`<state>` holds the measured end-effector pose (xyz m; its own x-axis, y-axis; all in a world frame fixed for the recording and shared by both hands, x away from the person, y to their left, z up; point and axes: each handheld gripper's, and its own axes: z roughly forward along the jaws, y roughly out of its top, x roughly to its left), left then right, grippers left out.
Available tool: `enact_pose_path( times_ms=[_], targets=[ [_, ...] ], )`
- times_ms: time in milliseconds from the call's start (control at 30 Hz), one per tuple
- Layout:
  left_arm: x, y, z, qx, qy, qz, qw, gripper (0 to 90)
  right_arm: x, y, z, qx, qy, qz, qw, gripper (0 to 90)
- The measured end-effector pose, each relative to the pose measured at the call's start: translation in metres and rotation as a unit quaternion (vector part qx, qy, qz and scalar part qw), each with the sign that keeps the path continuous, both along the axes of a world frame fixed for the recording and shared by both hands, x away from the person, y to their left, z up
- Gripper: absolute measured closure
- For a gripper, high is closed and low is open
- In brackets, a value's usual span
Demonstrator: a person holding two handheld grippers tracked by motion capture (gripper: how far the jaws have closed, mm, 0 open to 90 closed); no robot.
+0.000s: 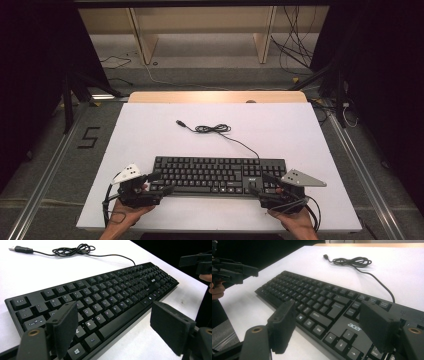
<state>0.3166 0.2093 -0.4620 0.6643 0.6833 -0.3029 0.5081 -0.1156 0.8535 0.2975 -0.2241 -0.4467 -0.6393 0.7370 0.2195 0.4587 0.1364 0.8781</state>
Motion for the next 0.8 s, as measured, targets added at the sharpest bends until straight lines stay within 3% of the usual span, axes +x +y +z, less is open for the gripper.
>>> enact_pose_path(
  times_ms=[800],
  targets=[
    [0.0006, 0.0013, 0.0001, -0.001, -0.001, 0.001, 1.0000, 22.0, 0.0013, 0.0046, 0.0001, 0.002, 0.000, 0.004, 1.0000, 30.8]
  ],
)
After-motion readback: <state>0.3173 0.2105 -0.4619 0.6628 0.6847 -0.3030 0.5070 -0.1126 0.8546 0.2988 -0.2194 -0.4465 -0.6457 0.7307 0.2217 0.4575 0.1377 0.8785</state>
